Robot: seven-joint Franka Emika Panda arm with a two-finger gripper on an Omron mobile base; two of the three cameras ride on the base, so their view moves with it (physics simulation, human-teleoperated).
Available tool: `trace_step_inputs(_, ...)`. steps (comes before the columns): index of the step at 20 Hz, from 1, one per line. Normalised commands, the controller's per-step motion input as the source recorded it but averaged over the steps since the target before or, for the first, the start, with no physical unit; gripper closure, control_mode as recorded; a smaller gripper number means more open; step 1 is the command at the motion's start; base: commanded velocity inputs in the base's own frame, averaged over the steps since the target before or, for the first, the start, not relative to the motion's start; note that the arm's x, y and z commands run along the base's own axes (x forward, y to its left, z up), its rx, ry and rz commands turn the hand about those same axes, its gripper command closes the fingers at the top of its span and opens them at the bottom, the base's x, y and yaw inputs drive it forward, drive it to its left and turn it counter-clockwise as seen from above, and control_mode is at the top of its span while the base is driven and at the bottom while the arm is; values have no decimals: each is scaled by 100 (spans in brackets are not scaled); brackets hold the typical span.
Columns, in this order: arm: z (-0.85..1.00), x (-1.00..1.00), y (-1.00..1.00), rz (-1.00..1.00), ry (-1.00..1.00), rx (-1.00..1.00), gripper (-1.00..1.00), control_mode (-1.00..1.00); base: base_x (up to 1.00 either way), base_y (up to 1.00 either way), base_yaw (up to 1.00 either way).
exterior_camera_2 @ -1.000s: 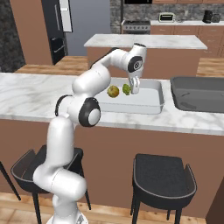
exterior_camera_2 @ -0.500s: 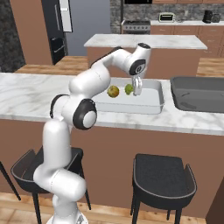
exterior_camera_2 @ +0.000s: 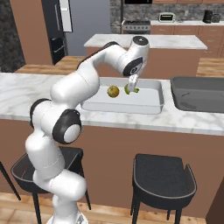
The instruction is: Place the cold items (broccoli and squash) from the fridge in one tupperware on the dining counter. Place the warm items (hot dog and kebab skewer) in the stove area in another tupperware.
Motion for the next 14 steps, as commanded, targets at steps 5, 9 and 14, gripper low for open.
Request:
trace_step_inputs(5, 37, -100, 50, -58, -27, 6, -100, -100, 0, 0, 0)
trace_step_inputs(9, 29, -100, 62, -63, -25, 4, -100, -100, 0, 0, 0)
trace_step_inputs(14, 33, -100, 60, -59, -18, 7, -100, -100, 0, 0, 0)
